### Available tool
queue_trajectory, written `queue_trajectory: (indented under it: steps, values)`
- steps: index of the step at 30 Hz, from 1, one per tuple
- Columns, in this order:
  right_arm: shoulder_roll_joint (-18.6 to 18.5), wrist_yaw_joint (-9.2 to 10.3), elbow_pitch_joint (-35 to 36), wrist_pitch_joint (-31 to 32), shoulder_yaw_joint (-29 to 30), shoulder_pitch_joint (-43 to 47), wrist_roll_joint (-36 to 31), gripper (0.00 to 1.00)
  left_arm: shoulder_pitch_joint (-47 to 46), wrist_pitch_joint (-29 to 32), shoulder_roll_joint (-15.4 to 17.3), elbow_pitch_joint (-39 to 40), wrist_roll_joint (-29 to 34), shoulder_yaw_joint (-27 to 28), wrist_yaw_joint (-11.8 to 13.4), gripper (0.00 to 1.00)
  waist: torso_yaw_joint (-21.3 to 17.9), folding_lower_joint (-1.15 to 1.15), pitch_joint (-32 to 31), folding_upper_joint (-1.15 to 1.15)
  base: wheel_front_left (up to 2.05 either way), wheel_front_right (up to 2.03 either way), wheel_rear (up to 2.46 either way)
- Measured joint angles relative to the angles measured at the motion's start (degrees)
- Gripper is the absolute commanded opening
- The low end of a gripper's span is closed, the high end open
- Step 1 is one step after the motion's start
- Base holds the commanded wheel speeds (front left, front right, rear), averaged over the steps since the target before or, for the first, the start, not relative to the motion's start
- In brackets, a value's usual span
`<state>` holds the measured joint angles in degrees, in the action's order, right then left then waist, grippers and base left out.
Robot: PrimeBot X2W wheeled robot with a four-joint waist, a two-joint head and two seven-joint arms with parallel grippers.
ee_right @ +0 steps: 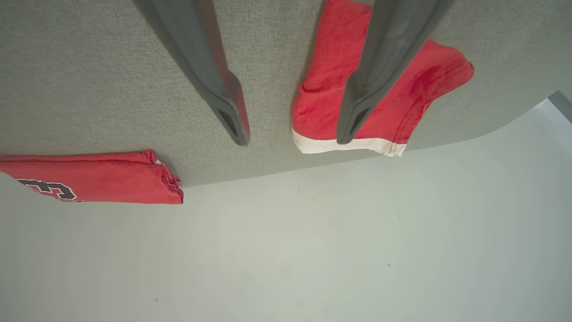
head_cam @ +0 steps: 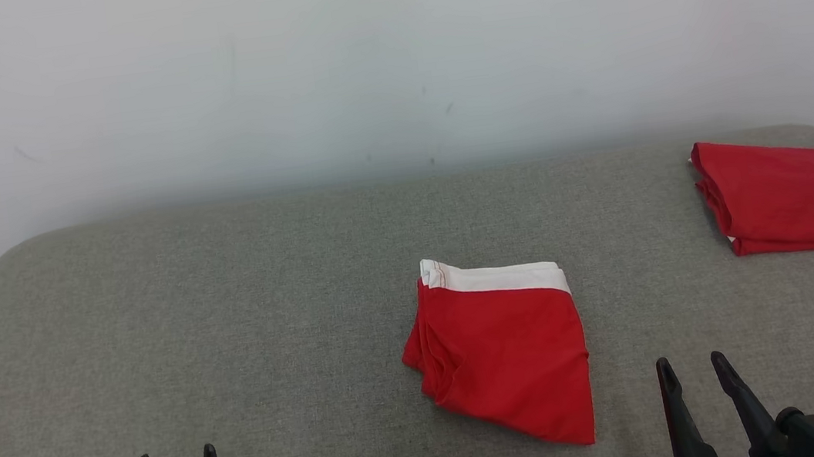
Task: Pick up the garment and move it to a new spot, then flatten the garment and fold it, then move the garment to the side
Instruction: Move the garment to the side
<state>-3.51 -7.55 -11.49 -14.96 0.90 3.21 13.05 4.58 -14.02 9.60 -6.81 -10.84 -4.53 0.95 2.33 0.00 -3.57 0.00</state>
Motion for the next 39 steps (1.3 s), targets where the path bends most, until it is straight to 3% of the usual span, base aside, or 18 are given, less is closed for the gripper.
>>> queue_trajectory:
  steps: [17,39]
  values:
    - [0.3,0.0,1.6,1.9,0.9,0.1,-1.5,1.0,0.2,4.9,0.9,3.5,-0.9,-0.6,0.9,1.0,0.1,0.0,0.3,0.0,0.0,0.0,0.0]
    - [0.5,0.0,3.0,3.9,1.7,0.3,-2.7,1.0,1.0,6.2,1.7,4.5,-1.9,-1.2,1.6,1.0,0.3,0.0,0.3,0.0,0.0,0.0,0.0]
